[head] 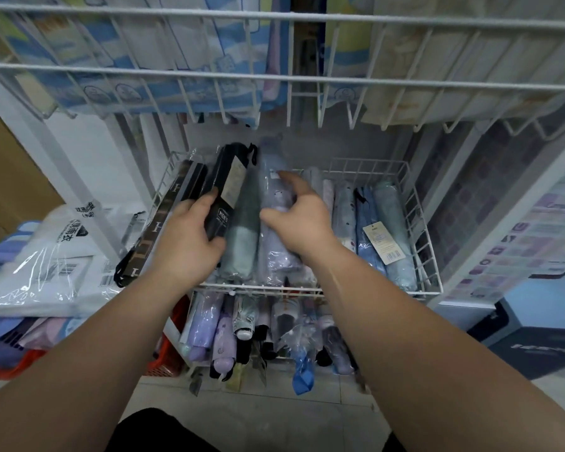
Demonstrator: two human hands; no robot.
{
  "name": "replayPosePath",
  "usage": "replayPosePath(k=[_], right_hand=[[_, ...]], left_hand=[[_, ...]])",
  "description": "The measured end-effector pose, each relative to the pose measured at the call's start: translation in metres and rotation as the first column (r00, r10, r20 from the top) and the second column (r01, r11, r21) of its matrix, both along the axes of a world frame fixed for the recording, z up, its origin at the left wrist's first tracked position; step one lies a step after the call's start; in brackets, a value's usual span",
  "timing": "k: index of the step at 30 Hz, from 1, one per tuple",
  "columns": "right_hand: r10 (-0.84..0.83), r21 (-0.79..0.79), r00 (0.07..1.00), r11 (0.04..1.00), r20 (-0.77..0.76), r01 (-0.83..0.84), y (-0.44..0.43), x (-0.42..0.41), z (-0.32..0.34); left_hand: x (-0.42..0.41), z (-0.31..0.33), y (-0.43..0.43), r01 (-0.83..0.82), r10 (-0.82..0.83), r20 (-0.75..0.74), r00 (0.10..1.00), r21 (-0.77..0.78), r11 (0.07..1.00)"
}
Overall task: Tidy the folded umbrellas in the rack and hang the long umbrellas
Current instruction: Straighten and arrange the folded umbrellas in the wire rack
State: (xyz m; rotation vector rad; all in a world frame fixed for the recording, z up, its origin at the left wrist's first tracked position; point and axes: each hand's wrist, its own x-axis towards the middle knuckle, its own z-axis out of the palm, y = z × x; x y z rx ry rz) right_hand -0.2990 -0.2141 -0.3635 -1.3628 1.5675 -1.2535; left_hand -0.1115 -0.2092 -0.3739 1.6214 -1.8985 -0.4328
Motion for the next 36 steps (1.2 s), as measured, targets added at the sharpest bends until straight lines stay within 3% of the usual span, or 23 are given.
replayPosePath(k=[4, 9, 15, 21, 25, 31, 33, 36], right_hand=[[-0.061, -0.062, 0.996, 0.996, -0.060, 0.057, 0.018, -0.046, 0.007], [-0.173, -0.031, 0.968, 0.985, -0.180, 0.171, 0.045, -0.106, 0.005], [-0.283, 0.030, 0.891, 0.949, -0.356, 0.313, 0.060, -0.154, -0.011], [-0.267, 0.086, 0.809, 0.928, -0.523, 0.362, 0.046, -0.161, -0.019], [-0.276, 0.074, 0.805, 0.927, -0.525, 0.367, 0.045, -0.165, -0.018], [-0.286, -0.057, 0.780, 0.950, -0.556, 0.308, 0.057, -0.164, -0.027], [-0.256, -0.022, 0.762, 0.953, -0.594, 0.303, 0.056, -0.164, -0.031], [-0.249, 0.073, 0.805, 0.938, -0.538, 0.339, 0.051, -0.163, -0.028]], left_hand=[[-0.018, 0.020, 0.001, -0.003, 0.001, -0.043, 0.999, -0.030, 1.000], [-0.067, 0.030, -0.002, 0.119, -0.112, -0.148, 0.983, 0.041, 0.992], [-0.147, 0.002, 0.004, 0.242, -0.190, -0.310, 0.931, 0.138, 0.960], [-0.213, -0.025, 0.007, 0.264, -0.166, -0.407, 0.898, 0.197, 0.944], [-0.229, -0.037, 0.000, 0.302, -0.208, -0.349, 0.914, 0.238, 0.923], [-0.218, -0.034, -0.010, 0.385, -0.371, -0.103, 0.923, 0.294, 0.875], [-0.212, -0.030, -0.012, 0.407, -0.411, -0.045, 0.910, 0.271, 0.872], [-0.207, -0.031, -0.014, 0.441, -0.434, -0.094, 0.896, 0.299, 0.846]])
